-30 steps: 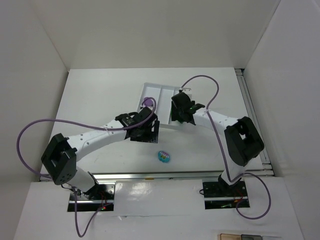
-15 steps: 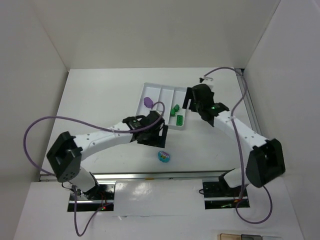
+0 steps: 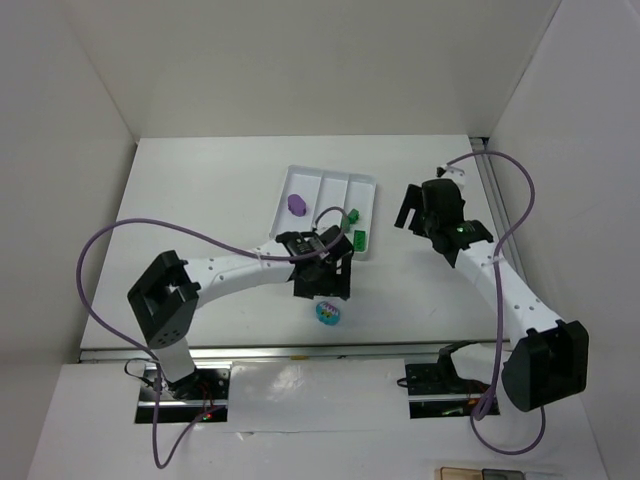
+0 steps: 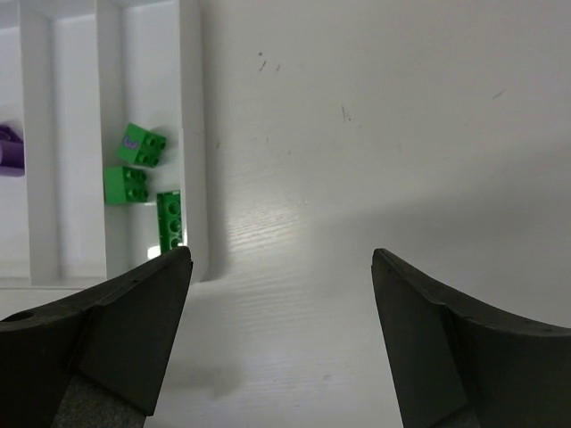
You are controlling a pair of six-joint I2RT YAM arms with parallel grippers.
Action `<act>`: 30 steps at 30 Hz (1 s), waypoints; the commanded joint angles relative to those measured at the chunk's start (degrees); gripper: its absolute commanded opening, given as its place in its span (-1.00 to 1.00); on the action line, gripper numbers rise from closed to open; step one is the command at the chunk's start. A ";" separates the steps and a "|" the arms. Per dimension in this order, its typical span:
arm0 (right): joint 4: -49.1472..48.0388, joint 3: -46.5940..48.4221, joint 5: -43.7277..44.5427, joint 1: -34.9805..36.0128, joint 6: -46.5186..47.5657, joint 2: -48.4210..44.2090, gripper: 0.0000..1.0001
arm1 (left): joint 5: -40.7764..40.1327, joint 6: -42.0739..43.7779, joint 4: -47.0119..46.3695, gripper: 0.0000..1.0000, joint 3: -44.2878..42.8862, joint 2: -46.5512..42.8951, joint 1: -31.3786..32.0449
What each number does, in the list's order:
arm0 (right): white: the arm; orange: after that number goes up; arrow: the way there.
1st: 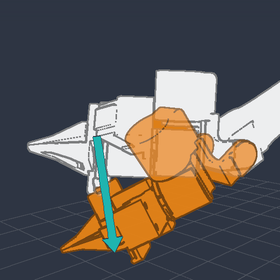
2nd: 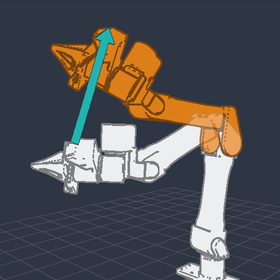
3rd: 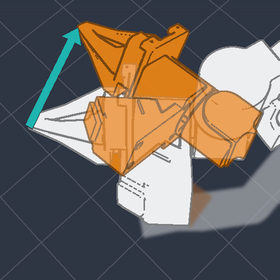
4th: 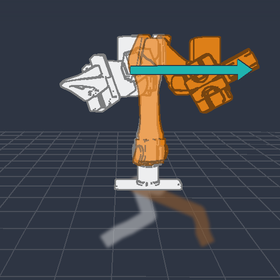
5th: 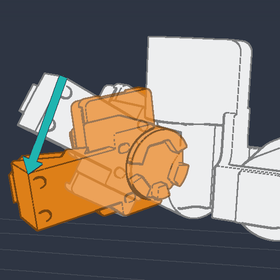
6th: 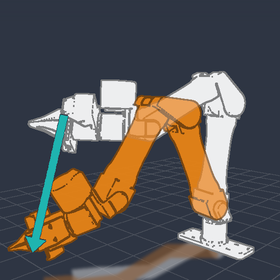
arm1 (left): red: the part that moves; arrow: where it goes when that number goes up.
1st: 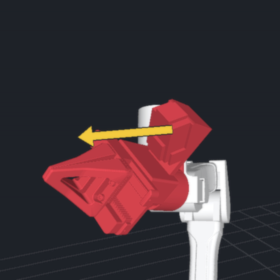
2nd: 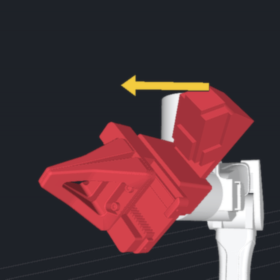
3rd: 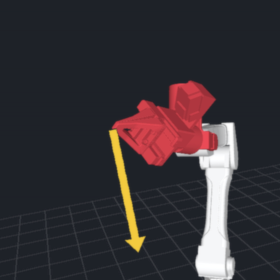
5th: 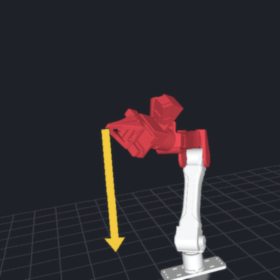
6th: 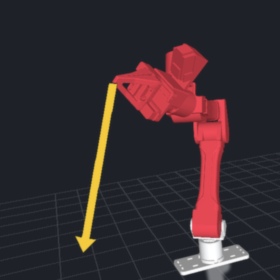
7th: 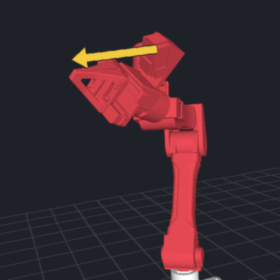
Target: Sort the legos into containers by color
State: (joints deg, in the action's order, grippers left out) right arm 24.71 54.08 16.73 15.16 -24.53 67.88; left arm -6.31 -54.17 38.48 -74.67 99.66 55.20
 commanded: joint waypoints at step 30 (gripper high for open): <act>0.95 -1.09 -10.14 0.31 1.77 -5.21 0.76 | -2.13 -38.38 10.12 0.74 -2.41 8.44 1.58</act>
State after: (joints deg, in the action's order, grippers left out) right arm 26.02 52.80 7.22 15.14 -23.44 63.79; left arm -8.91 -90.83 48.82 -77.84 106.21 56.47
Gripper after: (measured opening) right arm 0.880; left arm 0.872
